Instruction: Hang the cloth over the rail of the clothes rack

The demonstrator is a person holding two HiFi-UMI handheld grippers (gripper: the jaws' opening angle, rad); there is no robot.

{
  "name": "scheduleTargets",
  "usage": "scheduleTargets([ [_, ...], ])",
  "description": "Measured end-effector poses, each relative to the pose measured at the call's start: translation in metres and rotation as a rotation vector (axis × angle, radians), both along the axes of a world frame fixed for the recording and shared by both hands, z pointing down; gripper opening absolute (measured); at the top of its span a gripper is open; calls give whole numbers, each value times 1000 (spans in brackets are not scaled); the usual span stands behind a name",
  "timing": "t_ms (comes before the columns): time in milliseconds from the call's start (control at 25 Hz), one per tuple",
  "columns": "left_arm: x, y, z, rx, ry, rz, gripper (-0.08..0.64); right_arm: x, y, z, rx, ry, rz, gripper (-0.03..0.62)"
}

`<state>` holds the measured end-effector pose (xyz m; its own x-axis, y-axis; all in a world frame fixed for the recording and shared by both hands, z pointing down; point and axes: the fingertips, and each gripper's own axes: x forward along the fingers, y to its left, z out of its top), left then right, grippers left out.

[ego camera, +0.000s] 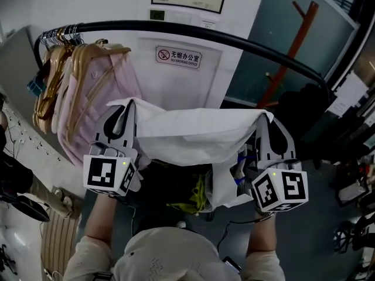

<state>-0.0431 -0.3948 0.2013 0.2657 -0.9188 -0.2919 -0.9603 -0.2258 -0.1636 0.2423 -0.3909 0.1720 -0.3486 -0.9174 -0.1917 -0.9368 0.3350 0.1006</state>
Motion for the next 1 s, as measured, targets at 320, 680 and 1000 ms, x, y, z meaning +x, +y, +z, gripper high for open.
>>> scheduleTargets([
  [320, -14, -10, -121, 264, -77, -1, 17, -9, -6, -106, 213, 17, 41, 23],
  [680, -26, -30, -181, 345, -90, 18, 18, -19, -17, -175, 323, 36, 79, 23],
  [1000, -18, -39, -238, 461, -172, 0, 18, -5, -23, -234, 404, 45, 106, 23],
])
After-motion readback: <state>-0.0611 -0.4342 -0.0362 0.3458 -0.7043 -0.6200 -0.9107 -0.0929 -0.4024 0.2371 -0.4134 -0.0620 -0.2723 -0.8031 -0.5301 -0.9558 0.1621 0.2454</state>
